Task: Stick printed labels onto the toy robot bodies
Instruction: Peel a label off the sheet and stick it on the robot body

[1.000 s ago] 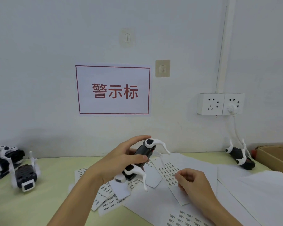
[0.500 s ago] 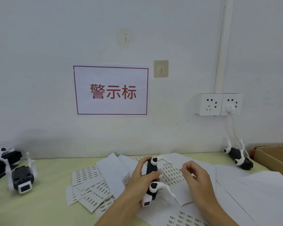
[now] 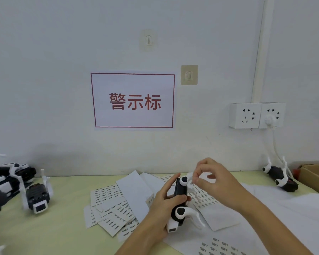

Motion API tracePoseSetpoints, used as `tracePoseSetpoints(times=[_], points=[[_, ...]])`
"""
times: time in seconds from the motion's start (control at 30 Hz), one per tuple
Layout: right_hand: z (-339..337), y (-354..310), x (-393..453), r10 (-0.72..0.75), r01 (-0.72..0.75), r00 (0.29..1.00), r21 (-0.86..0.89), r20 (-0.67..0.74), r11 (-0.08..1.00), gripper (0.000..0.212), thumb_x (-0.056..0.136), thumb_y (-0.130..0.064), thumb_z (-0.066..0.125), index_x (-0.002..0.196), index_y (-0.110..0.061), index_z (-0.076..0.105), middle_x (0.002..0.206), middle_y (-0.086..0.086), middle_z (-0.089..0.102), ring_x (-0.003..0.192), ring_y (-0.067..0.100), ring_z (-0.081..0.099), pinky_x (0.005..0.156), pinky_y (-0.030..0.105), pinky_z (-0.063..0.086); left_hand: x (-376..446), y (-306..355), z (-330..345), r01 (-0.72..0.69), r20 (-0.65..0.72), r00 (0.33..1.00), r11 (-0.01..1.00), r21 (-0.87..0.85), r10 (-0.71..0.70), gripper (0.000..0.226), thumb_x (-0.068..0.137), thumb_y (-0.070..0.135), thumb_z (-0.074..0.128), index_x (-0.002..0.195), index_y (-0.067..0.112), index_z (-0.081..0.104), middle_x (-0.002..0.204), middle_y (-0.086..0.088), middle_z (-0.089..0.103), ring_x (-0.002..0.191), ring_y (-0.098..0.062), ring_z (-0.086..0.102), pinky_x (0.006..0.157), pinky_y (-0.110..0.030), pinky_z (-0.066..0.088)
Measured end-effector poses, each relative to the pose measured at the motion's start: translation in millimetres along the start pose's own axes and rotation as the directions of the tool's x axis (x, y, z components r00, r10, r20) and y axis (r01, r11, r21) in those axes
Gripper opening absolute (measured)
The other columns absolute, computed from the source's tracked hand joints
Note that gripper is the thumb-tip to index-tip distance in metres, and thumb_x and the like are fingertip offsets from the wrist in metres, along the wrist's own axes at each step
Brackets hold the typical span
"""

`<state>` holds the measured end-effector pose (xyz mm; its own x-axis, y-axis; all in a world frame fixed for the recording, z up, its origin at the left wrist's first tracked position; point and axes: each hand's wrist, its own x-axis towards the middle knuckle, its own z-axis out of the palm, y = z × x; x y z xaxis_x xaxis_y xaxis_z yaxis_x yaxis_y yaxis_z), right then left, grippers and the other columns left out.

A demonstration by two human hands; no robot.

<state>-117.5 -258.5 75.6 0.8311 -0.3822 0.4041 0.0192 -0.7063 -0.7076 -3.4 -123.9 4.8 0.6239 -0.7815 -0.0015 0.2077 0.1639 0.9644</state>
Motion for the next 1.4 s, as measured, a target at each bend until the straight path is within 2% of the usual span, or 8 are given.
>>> tracePoseSetpoints(times=[0.2,0.33,0.53,0.7,0.87,1.1,1.23,1.4], points=[[10.2,5.8,19.4,0.071,-0.038,0.986,-0.214,0.150,0.976,0.022,0.090,-0.025,0.071,0.070,-0.033,0.065,0.107,-0.017,0.051,0.099,-0.002,0.052,0.081,0.018,0.037,1.3,-0.3,-2.8,-0.003,0.044,0.999,1.000,-0.018,0.004,0.066,0.081,0.003,0.071,0.135,0.038,0.059,0.113,-0.023,0.072,0.097,-0.030,0.068,0.084,-0.041,0.051],[12.7,11.4,19.5,0.066,-0.032,0.988,-0.239,0.139,0.970,0.024,0.090,-0.024,0.072,0.070,-0.035,0.062,0.106,-0.018,0.050,0.096,-0.003,0.051,0.076,0.016,0.035,3.1,-1.8,-2.8,-0.014,0.072,0.997,1.000,-0.024,0.016,0.072,0.070,0.011,0.074,0.134,0.040,0.059,0.109,-0.024,0.072,0.091,-0.027,0.068,0.078,-0.037,0.054],[15.1,9.4,16.9,0.030,0.001,0.992,-0.252,0.120,0.968,0.023,0.089,-0.022,0.073,0.070,-0.033,0.063,0.104,-0.019,0.047,0.099,-0.004,0.049,0.083,0.020,0.037,4.4,-3.9,-4.4,-0.032,0.100,0.994,0.998,-0.050,0.037,0.077,0.066,0.012,0.078,0.136,0.039,0.059,0.107,-0.021,0.072,0.092,-0.027,0.068,0.077,-0.036,0.054],[15.8,6.1,16.7,-0.009,0.036,0.995,-0.263,0.102,0.964,0.025,0.089,-0.022,0.073,0.069,-0.035,0.063,0.106,-0.022,0.046,0.102,-0.010,0.046,0.082,0.013,0.034,4.9,-3.7,-4.6,-0.038,0.108,0.993,0.998,-0.058,0.044,0.082,0.058,0.018,0.082,0.134,0.041,0.061,0.103,-0.019,0.073,0.090,-0.025,0.069,0.075,-0.034,0.055],[18.3,5.6,16.9,-0.002,0.032,0.993,-0.257,0.114,0.966,0.028,0.088,-0.019,0.074,0.066,-0.035,0.064,0.106,-0.022,0.047,0.103,-0.009,0.046,0.089,0.021,0.037,4.1,-4.5,-3.9,-0.047,0.108,0.993,0.998,-0.050,0.052,0.079,0.060,0.018,0.081,0.133,0.042,0.061,0.103,-0.018,0.073,0.093,-0.026,0.070,0.078,-0.036,0.054],[19.8,6.7,16.6,-0.010,0.040,0.994,-0.282,0.105,0.959,0.028,0.088,-0.020,0.073,0.068,-0.036,0.063,0.106,-0.023,0.046,0.102,-0.011,0.045,0.085,0.017,0.035,3.9,-3.1,-4.5,-0.050,0.115,0.992,0.997,-0.055,0.056,0.079,0.059,0.018,0.082,0.131,0.043,0.062,0.101,-0.016,0.072,0.090,-0.025,0.068,0.077,-0.034,0.055],[20.1,6.5,16.9,-0.025,0.055,0.994,-0.295,0.106,0.954,0.030,0.089,-0.020,0.072,0.066,-0.037,0.062,0.104,-0.023,0.046,0.101,-0.012,0.045,0.080,0.013,0.035,4.2,-3.3,-4.6,-0.037,0.105,0.994,0.998,-0.060,0.043,0.067,0.073,0.014,0.077,0.132,0.041,0.062,0.103,-0.017,0.072,0.090,-0.026,0.068,0.075,-0.035,0.055],[20.7,6.6,16.3,-0.034,0.066,0.993,-0.293,0.113,0.954,0.028,0.088,-0.020,0.072,0.066,-0.036,0.063,0.103,-0.023,0.046,0.101,-0.012,0.045,0.081,0.016,0.036,2.7,-3.2,-6.1,-0.027,0.090,0.995,0.999,-0.046,0.031,0.051,0.089,0.011,0.072,0.128,0.043,0.065,0.106,-0.019,0.072,0.093,-0.026,0.070,0.080,-0.037,0.055]])
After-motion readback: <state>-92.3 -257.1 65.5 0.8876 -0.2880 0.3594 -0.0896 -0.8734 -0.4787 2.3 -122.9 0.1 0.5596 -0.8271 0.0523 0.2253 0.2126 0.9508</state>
